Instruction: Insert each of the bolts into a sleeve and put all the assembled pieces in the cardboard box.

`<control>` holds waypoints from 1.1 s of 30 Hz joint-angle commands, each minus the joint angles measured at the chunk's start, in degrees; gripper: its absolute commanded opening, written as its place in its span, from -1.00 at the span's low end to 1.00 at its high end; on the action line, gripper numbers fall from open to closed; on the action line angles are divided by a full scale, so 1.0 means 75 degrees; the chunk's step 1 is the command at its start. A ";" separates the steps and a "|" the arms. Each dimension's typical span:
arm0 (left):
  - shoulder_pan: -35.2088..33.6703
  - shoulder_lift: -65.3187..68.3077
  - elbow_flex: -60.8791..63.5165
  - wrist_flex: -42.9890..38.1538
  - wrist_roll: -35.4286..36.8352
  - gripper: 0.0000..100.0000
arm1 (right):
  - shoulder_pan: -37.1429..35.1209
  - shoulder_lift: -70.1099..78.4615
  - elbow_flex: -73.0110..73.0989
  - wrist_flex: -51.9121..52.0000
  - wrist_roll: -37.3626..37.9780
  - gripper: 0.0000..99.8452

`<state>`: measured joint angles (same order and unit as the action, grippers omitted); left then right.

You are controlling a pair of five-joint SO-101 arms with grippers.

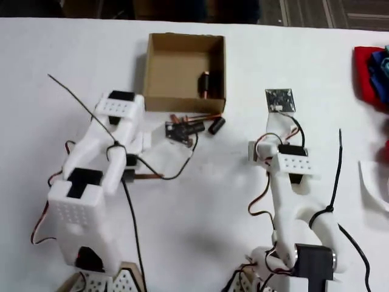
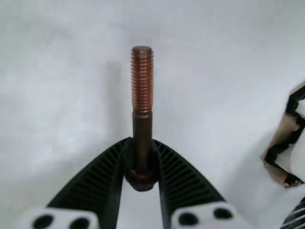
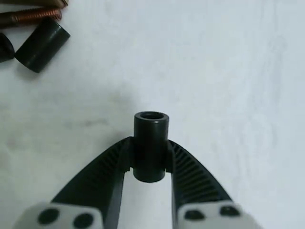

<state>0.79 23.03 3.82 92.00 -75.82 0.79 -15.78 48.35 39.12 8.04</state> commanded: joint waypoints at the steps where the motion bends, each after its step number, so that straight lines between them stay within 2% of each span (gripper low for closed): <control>1: -0.0023 -0.0563 -0.0029 -0.0410 0.0481 -0.93 | -0.0088 -0.0428 -0.0047 -0.0123 -0.0059 -0.95; 6: -0.0047 -0.0563 -0.0041 -0.0422 0.1325 -0.77 | -0.0088 -0.0428 -0.0047 -0.0123 -0.0059 -0.95; 10: -0.0059 -0.0610 -0.0076 -0.0445 0.1805 -0.72 | -0.0088 -0.0428 -0.0047 -0.0123 -0.0059 -0.95; 13: -0.0141 -0.0633 -0.0674 -0.0399 0.2215 -0.72 | -0.0088 -0.0428 -0.0012 -0.0123 -0.0059 -0.95; 16: -0.0199 -0.0633 -0.1729 0.0047 0.3270 -0.72 | -0.0088 -0.0428 0.0188 -0.0416 -0.0059 -0.95; 18: -0.0059 -0.0633 -0.2444 0.0727 0.4513 -0.74 | -0.0088 -0.0440 0.0258 -0.0568 -0.0059 -0.95; 20: 0.0281 -0.0633 -0.3053 0.1325 0.6377 -0.85 | -0.0088 -0.0440 0.0270 -0.0592 -0.0059 -0.95; 22: 0.0445 -0.0645 -0.3300 0.1371 0.8697 -0.97 | -0.0088 -0.0440 0.0270 -0.0604 -0.0059 -0.95; 25: 0.0504 -0.0809 -0.3206 0.1371 1.2624 -0.93 | -0.0088 -0.0440 0.0270 -0.0604 -0.0059 -0.95; 26: 0.0516 -0.0821 -0.3171 0.1371 1.3550 -0.92 | -0.0088 -0.0440 0.0270 -0.0604 -0.0059 -0.95; 27: 0.0539 -0.0832 -0.3112 0.1371 1.4078 -0.91 | -0.0088 -0.0440 0.0270 -0.0604 -0.0059 -0.95; 31: 0.0785 -0.0903 -0.1975 0.1371 1.5074 -0.86 | -0.0088 -0.0440 0.0270 -0.0615 -0.0059 -0.95; 33: 0.0844 -0.0903 -0.1295 0.1371 1.5367 -0.78 | -0.0088 -0.0440 0.0270 -0.0615 -0.0059 -0.95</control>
<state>6.07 19.69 -10.77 101.23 33.98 0.79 -15.78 50.64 35.52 8.04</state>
